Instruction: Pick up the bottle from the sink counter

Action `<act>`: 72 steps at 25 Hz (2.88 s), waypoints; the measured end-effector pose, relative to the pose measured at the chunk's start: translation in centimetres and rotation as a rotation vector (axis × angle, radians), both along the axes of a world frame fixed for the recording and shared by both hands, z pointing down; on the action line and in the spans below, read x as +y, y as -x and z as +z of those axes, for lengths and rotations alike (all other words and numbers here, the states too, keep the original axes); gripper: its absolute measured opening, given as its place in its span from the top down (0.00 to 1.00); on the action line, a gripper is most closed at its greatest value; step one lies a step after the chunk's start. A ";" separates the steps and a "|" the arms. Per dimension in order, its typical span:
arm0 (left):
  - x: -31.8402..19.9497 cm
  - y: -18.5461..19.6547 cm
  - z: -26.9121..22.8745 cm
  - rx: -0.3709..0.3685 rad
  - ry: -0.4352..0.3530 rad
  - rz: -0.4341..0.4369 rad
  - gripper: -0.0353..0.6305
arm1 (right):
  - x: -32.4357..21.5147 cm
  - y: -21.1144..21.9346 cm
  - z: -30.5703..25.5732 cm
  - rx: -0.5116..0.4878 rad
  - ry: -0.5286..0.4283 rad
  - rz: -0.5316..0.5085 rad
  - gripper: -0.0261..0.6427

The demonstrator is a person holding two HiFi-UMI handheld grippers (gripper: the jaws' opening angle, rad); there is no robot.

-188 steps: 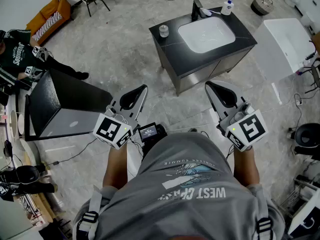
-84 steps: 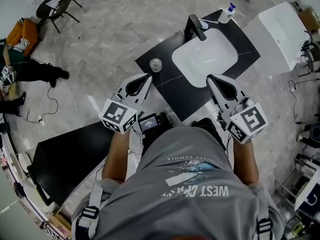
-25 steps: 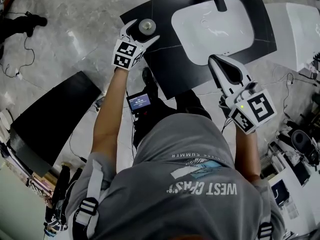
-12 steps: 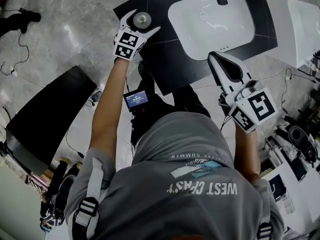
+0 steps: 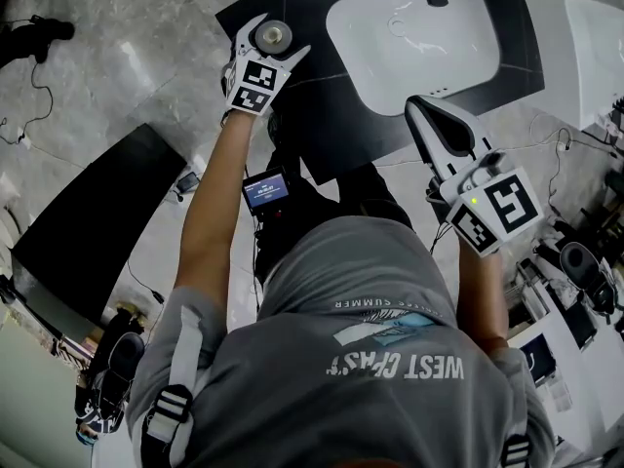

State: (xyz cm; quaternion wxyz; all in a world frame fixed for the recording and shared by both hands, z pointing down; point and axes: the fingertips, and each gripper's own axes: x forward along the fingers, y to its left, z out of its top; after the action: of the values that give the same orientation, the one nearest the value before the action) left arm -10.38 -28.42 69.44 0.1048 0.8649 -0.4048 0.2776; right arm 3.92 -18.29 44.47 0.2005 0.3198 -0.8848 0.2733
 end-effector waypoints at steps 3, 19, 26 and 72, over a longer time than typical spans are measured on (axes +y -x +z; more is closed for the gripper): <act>-0.2 0.3 -0.1 -0.014 0.000 -0.016 0.44 | -0.2 0.2 -0.2 -0.002 -0.002 0.000 0.96; -0.5 -0.8 -2.6 -0.036 -0.013 0.029 0.44 | 0.0 -0.3 -1.8 -0.007 -0.043 0.029 0.96; 0.0 -1.1 -6.9 -0.017 -0.030 0.067 0.44 | -0.3 -0.7 -3.0 -0.040 -0.081 0.042 0.96; 11.7 -4.1 -35.1 -0.006 -0.226 0.201 0.44 | 1.9 -5.1 -11.6 -0.117 -0.402 0.098 0.96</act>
State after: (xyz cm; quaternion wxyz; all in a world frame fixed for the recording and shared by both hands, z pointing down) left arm -6.32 -16.71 34.37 -0.0228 0.9065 -0.3452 0.2419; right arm 9.01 -16.35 32.90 0.0673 0.3796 -0.9150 0.1189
